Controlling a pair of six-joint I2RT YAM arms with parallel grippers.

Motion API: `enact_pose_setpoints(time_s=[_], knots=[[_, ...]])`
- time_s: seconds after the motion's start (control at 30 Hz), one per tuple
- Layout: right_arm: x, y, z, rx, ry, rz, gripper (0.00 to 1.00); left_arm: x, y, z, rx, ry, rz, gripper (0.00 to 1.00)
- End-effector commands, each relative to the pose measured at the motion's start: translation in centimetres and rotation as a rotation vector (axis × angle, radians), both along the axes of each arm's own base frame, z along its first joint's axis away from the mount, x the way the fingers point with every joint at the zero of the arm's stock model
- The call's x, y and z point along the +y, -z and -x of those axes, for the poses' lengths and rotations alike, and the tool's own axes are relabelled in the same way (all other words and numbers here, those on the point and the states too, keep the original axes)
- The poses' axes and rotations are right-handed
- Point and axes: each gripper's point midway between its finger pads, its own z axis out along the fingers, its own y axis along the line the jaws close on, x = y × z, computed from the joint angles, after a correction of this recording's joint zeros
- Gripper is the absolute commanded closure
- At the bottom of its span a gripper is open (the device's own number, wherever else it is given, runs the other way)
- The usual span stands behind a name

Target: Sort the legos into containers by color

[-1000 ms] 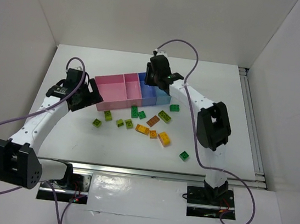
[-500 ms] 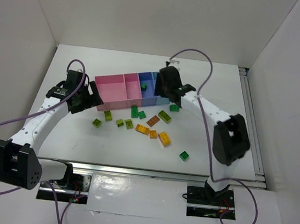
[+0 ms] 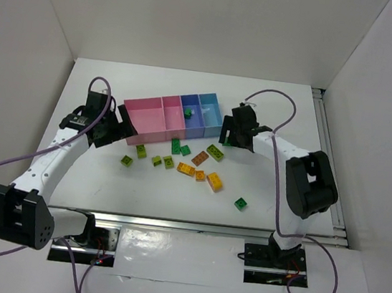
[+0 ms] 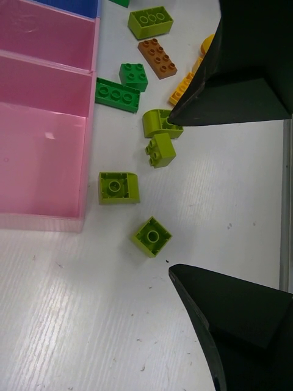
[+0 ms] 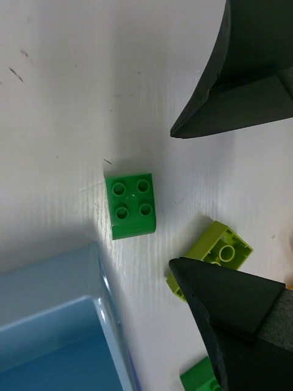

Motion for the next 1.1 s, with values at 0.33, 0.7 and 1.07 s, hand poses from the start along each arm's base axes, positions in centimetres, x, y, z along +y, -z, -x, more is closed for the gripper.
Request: enact_pose_setpoints(time_s=[0.33, 0.7, 1.07], knots=[[1.2, 2.3, -5.1, -0.033, -0.033, -0.014, 0.18, 0.0, -0.6, -0.2, -0.036, 0.028, -0.003, 0.06], [1.5, 3.0, -2.0, -0.017, -0.134, -0.096, 0.42, -0.5, 0.0, -0.5, -0.017, 0.042, 0.014, 0.06], [0.3, 0.8, 2.3, 0.005, -0.086, -0.148, 0.44, -1.3, 0.3, -0.8, -0.015, 0.070, 0.036, 0.06]])
